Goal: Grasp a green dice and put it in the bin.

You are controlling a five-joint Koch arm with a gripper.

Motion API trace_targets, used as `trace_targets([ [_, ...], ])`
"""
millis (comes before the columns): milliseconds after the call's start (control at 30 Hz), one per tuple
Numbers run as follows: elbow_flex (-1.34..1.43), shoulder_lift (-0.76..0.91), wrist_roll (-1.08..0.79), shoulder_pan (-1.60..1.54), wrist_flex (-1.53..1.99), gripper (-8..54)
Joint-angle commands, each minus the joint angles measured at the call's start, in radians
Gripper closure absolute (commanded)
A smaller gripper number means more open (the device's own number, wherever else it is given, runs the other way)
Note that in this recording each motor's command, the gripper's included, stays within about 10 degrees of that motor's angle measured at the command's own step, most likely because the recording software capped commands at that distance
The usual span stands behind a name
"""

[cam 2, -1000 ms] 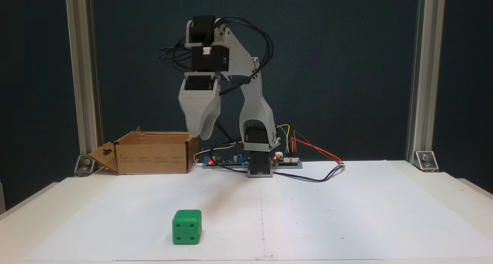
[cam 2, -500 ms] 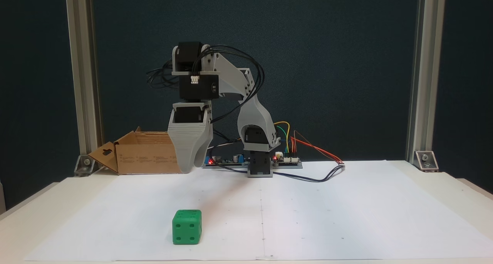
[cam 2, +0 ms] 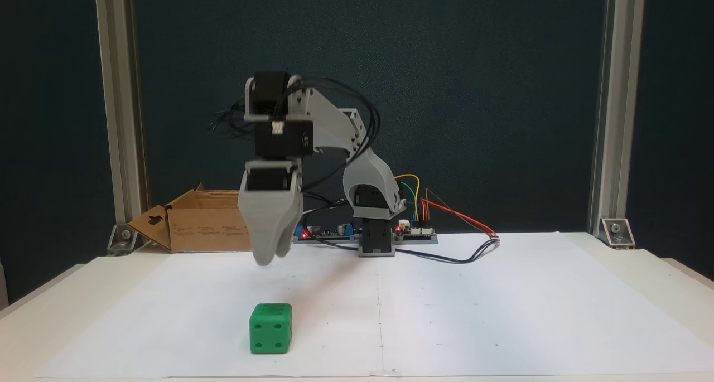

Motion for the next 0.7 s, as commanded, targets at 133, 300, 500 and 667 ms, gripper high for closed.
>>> trace_targets([
  [133, -0.06, 0.003, -0.046, 0.005, 0.051, 0.7],
  [300, -0.06, -0.005, -0.012, 0.008, 0.006, 0.7],
  [500, -0.06, -0.035, 0.028, 0.009, -0.055, 1.0],
  [667, -0.06, -0.048, 0.032, 0.009, -0.058, 1.0],
])
